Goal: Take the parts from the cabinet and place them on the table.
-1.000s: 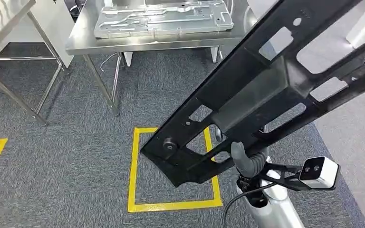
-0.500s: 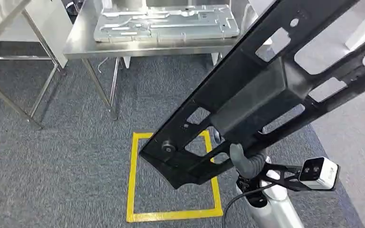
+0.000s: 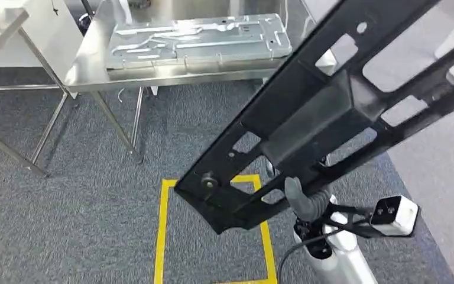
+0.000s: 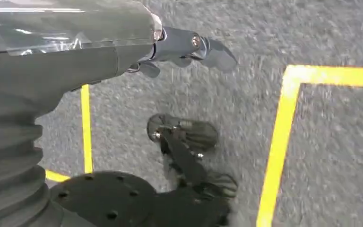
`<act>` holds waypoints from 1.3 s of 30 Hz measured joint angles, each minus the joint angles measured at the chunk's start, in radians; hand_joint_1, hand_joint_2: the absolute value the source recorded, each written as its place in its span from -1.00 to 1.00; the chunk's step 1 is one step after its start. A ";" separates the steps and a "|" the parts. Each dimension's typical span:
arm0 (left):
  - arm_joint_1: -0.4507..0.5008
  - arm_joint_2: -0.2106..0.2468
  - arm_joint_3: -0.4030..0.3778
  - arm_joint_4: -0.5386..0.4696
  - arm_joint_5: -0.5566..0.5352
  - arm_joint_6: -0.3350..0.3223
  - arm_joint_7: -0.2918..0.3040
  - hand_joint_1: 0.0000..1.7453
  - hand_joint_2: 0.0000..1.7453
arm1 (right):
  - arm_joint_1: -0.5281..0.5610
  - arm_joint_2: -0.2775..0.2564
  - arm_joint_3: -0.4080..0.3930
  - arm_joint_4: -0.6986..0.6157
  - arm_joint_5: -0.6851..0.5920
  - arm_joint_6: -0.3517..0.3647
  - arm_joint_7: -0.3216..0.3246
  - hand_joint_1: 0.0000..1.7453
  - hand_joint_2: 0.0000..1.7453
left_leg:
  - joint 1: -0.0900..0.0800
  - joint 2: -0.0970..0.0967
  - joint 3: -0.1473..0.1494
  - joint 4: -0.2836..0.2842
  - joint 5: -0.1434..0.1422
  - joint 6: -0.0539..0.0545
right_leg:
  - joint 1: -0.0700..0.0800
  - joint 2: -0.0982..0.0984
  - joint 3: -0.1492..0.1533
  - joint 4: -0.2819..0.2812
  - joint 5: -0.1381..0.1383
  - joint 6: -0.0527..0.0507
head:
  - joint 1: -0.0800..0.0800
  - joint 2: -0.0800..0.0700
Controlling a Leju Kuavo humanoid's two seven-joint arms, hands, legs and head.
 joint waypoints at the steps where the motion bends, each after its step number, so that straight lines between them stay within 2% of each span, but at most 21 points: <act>1: 0.002 0.000 0.000 0.000 0.000 0.000 0.000 -1.00 1.00 | 0.000 0.000 0.000 0.000 0.000 0.000 0.000 1.00 1.00 | 0.000 0.000 -0.043 0.043 -0.049 -0.003 | 0.001 0.001 0.010 0.000 -0.009 -0.001 | 0.000 0.000; 2: 0.006 0.000 0.000 0.000 0.000 0.000 0.000 -1.00 1.00 | 0.001 0.000 0.000 0.001 0.000 0.000 0.000 1.00 1.00 | 0.000 0.000 -0.076 0.062 -0.090 -0.002 | 0.002 0.005 0.022 0.000 -0.019 -0.001 | 0.000 0.000; 3: 0.008 0.000 -0.001 0.000 0.000 0.000 0.000 -1.00 1.00 | 0.001 0.000 0.000 0.001 0.000 0.000 0.000 1.00 1.00 | 0.000 0.000 -0.092 0.051 -0.101 0.000 | 0.003 0.007 0.034 0.000 -0.029 -0.001 | 0.000 0.000; 4: 0.009 0.000 -0.001 0.000 0.000 0.000 0.000 -1.00 1.00 | 0.001 0.000 0.000 0.001 0.000 0.000 0.000 1.00 1.00 | 0.000 0.000 -0.093 0.008 -0.083 0.005 | 0.003 0.009 0.049 0.000 -0.040 0.000 | 0.000 0.000; 5: 0.009 0.000 -0.001 0.000 0.000 0.000 0.000 -1.00 1.00 | 0.001 0.000 0.000 0.002 0.001 0.000 0.000 1.00 1.00 | -0.001 0.000 -0.081 -0.061 -0.031 0.011 | 0.004 0.010 0.065 0.000 -0.051 0.001 | 0.000 0.000; 7: 0.011 0.001 -0.001 0.000 0.001 0.000 0.000 -1.00 1.00 | 0.000 0.000 0.000 0.002 0.002 0.000 0.000 1.00 1.00 | -0.008 0.000 -0.053 -0.216 0.152 0.030 | 0.005 0.009 0.086 -0.003 -0.071 0.005 | 0.000 0.000; 9: 0.011 0.001 -0.001 0.000 0.003 0.000 0.001 -1.00 1.00 | 0.001 0.000 0.000 0.006 0.003 0.000 -0.002 1.00 1.00 | -0.014 -0.004 -0.050 -0.218 0.144 0.030 | 0.008 0.015 0.095 -0.003 -0.084 0.019 | 0.000 0.000; 11: 0.009 0.002 -0.001 0.000 0.003 0.001 0.000 -1.00 1.00 | 0.000 0.001 0.000 0.006 0.004 0.000 -0.002 1.00 1.00 | -0.016 -0.006 -0.043 -0.222 0.147 0.041 | 0.006 0.015 0.103 -0.019 -0.090 0.031 | 0.000 0.000; 13: 0.009 0.001 -0.002 0.000 0.002 0.000 -0.003 -1.00 1.00 | -0.002 0.001 0.000 0.005 0.006 -0.003 0.003 1.00 1.00 | -0.005 -0.007 -0.015 -0.252 0.153 0.049 | 0.009 0.009 0.114 -0.003 -0.101 0.043 | 0.000 0.000; 16: 0.007 0.001 -0.002 0.000 -0.002 0.000 -0.003 -1.00 1.00 | -0.001 0.001 0.000 0.007 0.014 -0.013 0.016 1.00 1.00 | -0.004 -0.006 0.001 -0.255 0.135 0.060 | 0.006 0.008 -0.024 0.227 -0.195 0.053 | 0.000 0.000; 17: 0.007 0.002 -0.002 0.000 -0.002 0.000 -0.003 -1.00 1.00 | 0.003 0.001 0.000 0.011 0.017 -0.015 0.021 1.00 1.00 | -0.004 -0.006 0.008 -0.254 0.129 0.060 | 0.005 0.007 -0.073 0.294 -0.205 0.056 | 0.000 0.000; 18: 0.008 0.001 -0.002 0.000 -0.002 0.000 -0.003 -1.00 1.00 | 0.007 0.001 0.000 0.013 0.019 -0.016 0.022 1.00 1.00 | -0.004 -0.007 0.016 -0.254 0.121 0.060 | 0.003 0.007 -0.099 0.310 -0.186 0.058 | 0.000 0.000; 19: 0.010 0.001 -0.002 0.000 -0.002 0.000 -0.003 -1.00 1.00 | 0.008 0.001 0.000 0.015 0.019 -0.016 0.022 1.00 1.00 | -0.004 -0.008 0.027 -0.254 0.114 0.059 | 0.001 0.007 -0.096 0.272 -0.141 0.059 | 0.000 0.000; 22: 0.010 0.000 -0.003 0.000 -0.002 0.000 -0.003 -1.00 1.00 | 0.007 0.001 0.000 0.015 0.021 -0.017 0.023 1.00 1.00 | -0.004 -0.010 0.055 -0.254 0.089 0.050 | -0.002 -0.002 -0.011 0.023 0.022 0.054 | 0.000 0.000; 26: 0.007 0.000 -0.003 0.000 -0.002 0.000 -0.004 -1.00 1.00 | 0.007 0.002 0.000 0.019 0.031 -0.022 0.024 1.00 1.00 | -0.007 -0.010 0.064 -0.257 0.067 0.025 | 0.009 0.001 -0.005 0.001 0.000 0.027 | 0.000 0.000; 28: 0.005 0.002 -0.005 0.000 -0.002 0.000 -0.005 -1.00 1.00 | 0.006 0.003 0.000 0.019 0.039 -0.022 0.023 1.00 1.00 | -0.004 -0.009 0.070 -0.238 0.057 0.013 | 0.001 0.003 0.010 -0.009 -0.001 0.015 | 0.000 0.000; 29: 0.004 0.000 -0.005 0.000 -0.002 0.000 -0.006 -1.00 1.00 | 0.006 0.003 0.000 0.019 0.042 -0.023 0.022 1.00 1.00 | -0.005 -0.009 0.045 -0.188 0.033 0.007 | 0.000 0.000 0.017 -0.009 -0.008 0.007 | 0.000 0.000; 32: 0.006 0.000 -0.005 0.000 -0.003 0.000 -0.005 -1.00 1.00 | 0.008 0.003 0.000 0.020 0.063 -0.016 0.013 1.00 1.00 | 0.001 -0.009 -0.104 0.058 -0.057 -0.004 | 0.003 -0.001 0.034 -0.009 -0.026 0.001 | 0.000 0.000; 34: 0.009 0.000 -0.005 0.000 -0.003 0.000 -0.005 -1.00 1.00 | 0.009 0.003 0.005 0.022 0.082 -0.010 0.000 1.00 1.00 | 0.001 -0.009 -0.143 0.070 -0.007 -0.002 | 0.003 0.003 0.051 -0.009 -0.040 0.003 | 0.000 0.000; 37: 0.009 0.000 -0.005 0.000 -0.003 0.000 -0.005 -1.00 1.00 | 0.006 0.003 0.013 0.022 0.090 -0.009 -0.005 1.00 1.00 | -0.003 -0.009 -0.057 -0.191 0.177 0.019 | 0.004 0.004 0.094 -0.009 -0.071 0.009 | 0.000 0.000; 39: 0.009 -0.001 -0.005 0.000 -0.002 0.000 -0.004 -1.00 1.00 | 0.004 0.003 0.014 0.022 0.090 -0.012 -0.009 1.00 1.00 | -0.012 -0.009 -0.035 -0.226 0.156 0.027 | 0.007 0.008 0.100 -0.011 -0.082 0.022 | 0.000 0.000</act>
